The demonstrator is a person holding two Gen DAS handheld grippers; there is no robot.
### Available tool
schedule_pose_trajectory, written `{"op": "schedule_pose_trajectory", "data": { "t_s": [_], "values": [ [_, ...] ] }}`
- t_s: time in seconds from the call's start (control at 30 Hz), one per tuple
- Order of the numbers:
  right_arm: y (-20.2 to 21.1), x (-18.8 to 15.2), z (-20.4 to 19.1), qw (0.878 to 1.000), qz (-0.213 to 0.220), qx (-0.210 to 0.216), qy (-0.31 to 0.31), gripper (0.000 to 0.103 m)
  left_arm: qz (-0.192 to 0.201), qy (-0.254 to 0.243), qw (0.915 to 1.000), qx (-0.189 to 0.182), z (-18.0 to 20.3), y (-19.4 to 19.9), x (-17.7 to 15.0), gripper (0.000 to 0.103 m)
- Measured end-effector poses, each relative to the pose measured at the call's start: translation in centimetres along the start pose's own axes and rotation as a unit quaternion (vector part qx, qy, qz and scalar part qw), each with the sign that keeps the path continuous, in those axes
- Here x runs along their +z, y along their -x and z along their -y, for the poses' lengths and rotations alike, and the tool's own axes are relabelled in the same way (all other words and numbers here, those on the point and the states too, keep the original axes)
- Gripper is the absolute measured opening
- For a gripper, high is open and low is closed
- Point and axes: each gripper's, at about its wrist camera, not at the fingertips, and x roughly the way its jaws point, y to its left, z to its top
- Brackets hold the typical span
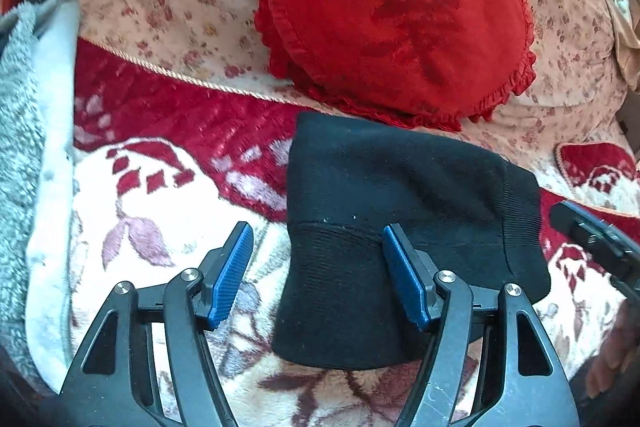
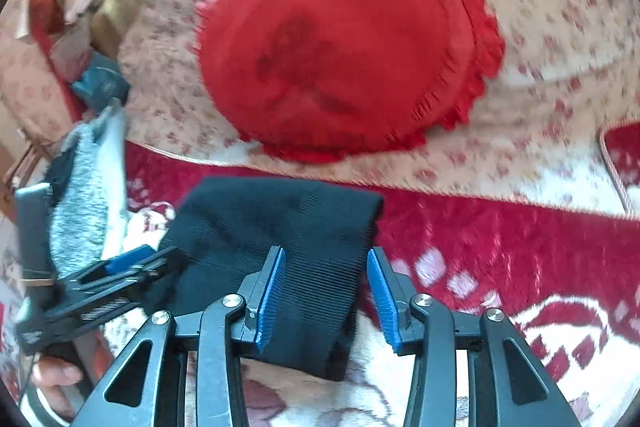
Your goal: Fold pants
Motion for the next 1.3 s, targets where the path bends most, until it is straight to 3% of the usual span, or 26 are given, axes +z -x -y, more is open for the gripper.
{"op": "schedule_pose_trajectory", "data": {
  "t_s": [0.13,0.3,0.4,0.57,0.7,0.83,1.3],
  "values": [
    [-1.5,0.5,-1.6,0.999,-0.006,-0.006,0.035,0.034,0.001,-0.003,1.0000,0.002,0.6,-0.5,0.0,0.067],
    [-6.8,0.8,-1.6,0.997,-0.053,-0.043,0.044,0.034,0.005,-0.019,0.9998,0.009,1.4,-1.3,-0.1,0.067],
    [-7.5,0.8,-1.1,0.997,-0.048,-0.046,0.043,0.034,0.004,-0.023,0.9997,0.011,1.8,-1.6,-0.1,0.067],
    [-5.5,0.6,-1.6,0.996,-0.054,-0.040,0.053,0.034,0.008,-0.017,0.9997,0.017,1.9,-1.4,-0.3,0.067],
    [-3.2,-1.5,-2.4,0.996,-0.053,-0.030,0.065,0.034,0.016,-0.012,0.9995,0.026,1.9,-0.8,-0.7,0.067],
    [-3.4,-3.9,-2.9,0.994,-0.047,-0.055,0.087,0.034,0.023,-0.006,0.9992,0.033,2.0,0.0,-1.4,0.067],
    [-0.1,-4.1,-5.0,0.996,-0.026,-0.047,0.076,0.035,0.053,-0.025,0.9962,0.064,1.0,5.0,-4.8,0.067]
  ]
}}
